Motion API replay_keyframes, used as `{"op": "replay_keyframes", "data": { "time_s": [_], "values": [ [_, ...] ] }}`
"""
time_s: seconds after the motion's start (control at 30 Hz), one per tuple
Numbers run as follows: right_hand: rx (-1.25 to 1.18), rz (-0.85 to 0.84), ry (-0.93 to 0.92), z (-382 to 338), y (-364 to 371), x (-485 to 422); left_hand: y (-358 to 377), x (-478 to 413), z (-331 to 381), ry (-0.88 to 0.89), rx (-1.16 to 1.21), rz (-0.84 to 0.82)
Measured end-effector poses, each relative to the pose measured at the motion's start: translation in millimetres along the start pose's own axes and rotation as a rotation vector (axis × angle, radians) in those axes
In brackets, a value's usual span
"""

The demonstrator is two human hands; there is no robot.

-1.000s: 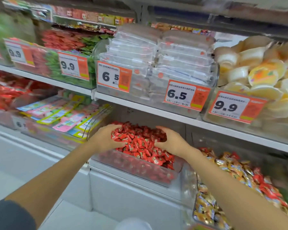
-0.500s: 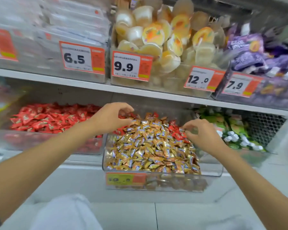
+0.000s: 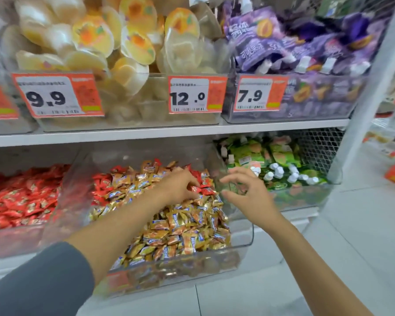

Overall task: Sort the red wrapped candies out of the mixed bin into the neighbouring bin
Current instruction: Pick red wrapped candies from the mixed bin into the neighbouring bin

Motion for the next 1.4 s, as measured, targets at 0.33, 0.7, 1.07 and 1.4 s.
{"op": "replay_keyframes", "data": {
  "time_s": [0.33, 0.7, 1.07, 1.4],
  "values": [
    [-0.268, 0.059, 0.036, 7.0, 0.9, 2.1, -16.5, -34.4, -34.7, -0.173, 0.223, 0.101],
    [-0.241, 0.046, 0.035, 5.4, 1.2, 3.2, -27.4, -28.0, -50.0, -0.177, 0.252, 0.192],
    [0.149, 0.171, -0.18, -47.3, -7.1, -3.4, -80.0, 22.5, -76.7, -0.209, 0.509, 0.202],
    [0.491, -0.395, 0.188, 24.4, 135.9, -52.5, -72.6, 56.2, -97.8, -0.124, 0.621, 0.11]
  ]
}}
Point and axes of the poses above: each hand's wrist, its own x-axis away from the middle knuckle, its own y-axis out of the palm, z = x × y, the point moved 10 cm from there along -x, towards the middle knuckle, and after that the axes turned 7 degrees about z, right-handed, at the moved point
